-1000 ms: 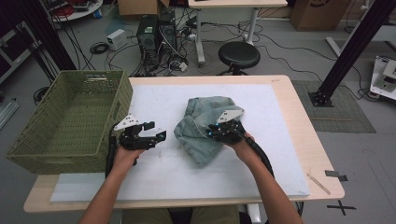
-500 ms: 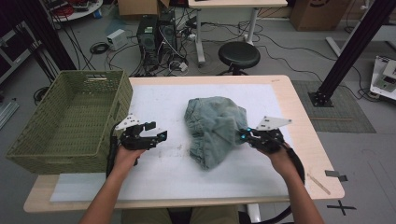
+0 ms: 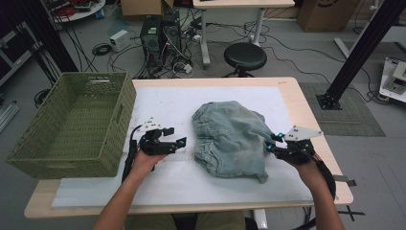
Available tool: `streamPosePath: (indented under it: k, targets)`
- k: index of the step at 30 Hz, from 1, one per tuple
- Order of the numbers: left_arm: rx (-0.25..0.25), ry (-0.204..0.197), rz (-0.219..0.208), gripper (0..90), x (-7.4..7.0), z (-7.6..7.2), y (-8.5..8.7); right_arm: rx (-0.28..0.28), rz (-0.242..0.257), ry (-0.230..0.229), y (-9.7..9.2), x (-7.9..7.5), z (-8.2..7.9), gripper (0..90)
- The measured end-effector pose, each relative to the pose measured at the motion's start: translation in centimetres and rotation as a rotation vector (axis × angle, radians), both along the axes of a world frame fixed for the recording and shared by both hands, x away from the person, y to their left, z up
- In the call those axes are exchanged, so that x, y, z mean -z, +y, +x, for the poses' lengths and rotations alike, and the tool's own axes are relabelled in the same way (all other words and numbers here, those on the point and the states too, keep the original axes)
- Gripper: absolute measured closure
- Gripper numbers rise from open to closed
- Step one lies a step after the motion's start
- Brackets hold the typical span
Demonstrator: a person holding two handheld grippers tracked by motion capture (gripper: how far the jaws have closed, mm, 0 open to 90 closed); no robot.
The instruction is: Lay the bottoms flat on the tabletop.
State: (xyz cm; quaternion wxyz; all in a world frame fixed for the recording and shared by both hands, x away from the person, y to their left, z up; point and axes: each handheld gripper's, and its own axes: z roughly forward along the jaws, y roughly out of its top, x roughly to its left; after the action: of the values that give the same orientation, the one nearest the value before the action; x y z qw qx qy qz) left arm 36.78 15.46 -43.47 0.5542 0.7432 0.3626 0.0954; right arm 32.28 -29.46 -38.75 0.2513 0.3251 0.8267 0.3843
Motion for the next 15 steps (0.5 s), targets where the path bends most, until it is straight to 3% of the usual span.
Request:
streamPosePath:
  k: [3, 6, 11, 14, 15]
  targets:
    - [0.035, 0.018, 0.015, 23.1, 0.3, -0.1, -1.5, 0.051, 0.060, -0.045, 0.0, -0.4, 0.4, 53.7]
    - [0.075, 0.047, 0.036, 23.1, 0.7, -0.3, -2.8, 0.106, 0.062, -0.053, 0.2, -0.1, 1.1, 50.9]
    - [0.129, 0.104, 0.135, 26.0, 1.5, -0.5, -4.9, 0.206, 0.054, 0.013, -0.3, 1.4, 2.4, 49.5]
    - [0.134, 0.114, 0.145, 38.7, 1.5, -0.5, -5.2, 0.222, 0.079, 0.047, -0.4, 2.3, 2.9, 49.5]
    - [0.143, 0.118, 0.173, 44.5, 1.5, -0.7, -5.5, 0.219, 0.086, 0.051, -0.3, 2.5, 2.9, 49.5]
